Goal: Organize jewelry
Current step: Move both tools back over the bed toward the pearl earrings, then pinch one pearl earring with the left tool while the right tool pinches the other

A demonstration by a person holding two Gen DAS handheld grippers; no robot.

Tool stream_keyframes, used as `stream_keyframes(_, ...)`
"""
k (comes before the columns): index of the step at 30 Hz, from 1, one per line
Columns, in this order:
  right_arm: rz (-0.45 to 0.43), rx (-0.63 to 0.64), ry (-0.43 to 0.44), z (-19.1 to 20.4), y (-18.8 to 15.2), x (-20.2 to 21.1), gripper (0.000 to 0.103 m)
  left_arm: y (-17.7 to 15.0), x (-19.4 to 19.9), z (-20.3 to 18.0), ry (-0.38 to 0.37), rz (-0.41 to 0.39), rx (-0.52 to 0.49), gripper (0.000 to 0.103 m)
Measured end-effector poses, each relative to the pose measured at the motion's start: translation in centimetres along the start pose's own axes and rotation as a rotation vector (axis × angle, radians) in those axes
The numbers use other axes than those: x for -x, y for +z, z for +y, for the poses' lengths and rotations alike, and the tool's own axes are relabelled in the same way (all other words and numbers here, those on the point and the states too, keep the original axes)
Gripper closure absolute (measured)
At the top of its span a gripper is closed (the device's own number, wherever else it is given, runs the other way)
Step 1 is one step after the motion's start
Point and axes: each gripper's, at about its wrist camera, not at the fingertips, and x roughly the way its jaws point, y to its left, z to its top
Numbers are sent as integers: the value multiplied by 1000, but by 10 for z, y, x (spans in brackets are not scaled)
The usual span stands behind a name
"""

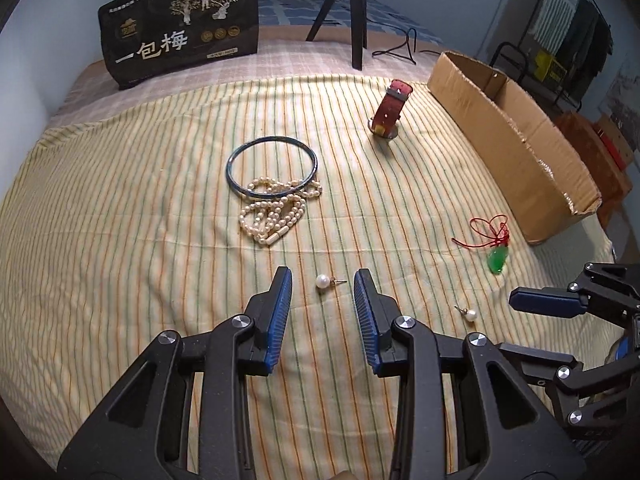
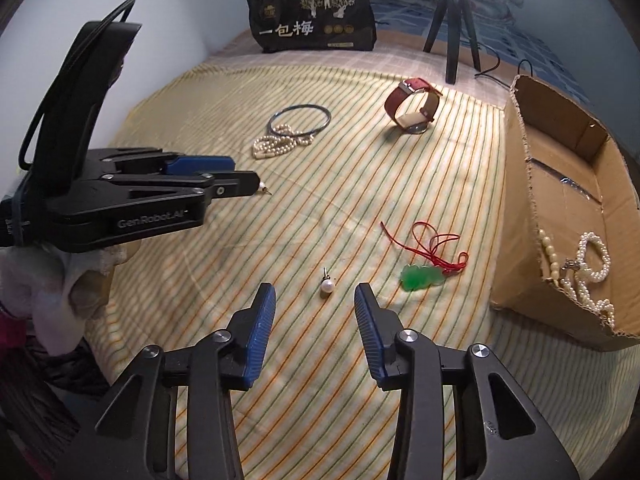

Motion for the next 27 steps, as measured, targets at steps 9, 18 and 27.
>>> stream_keyframes(9,20,10,-5,3,2,-15,74,-3,-15,-2,14,20,-26,71)
stream_keyframes(18,42,13,-18,3,2,-27,82,-5,-19,-10,41,11,-67,74)
stream_keyframes(27,52,11,-36,2,3,-34,92,-7,-20,-15,46,14,-89,91)
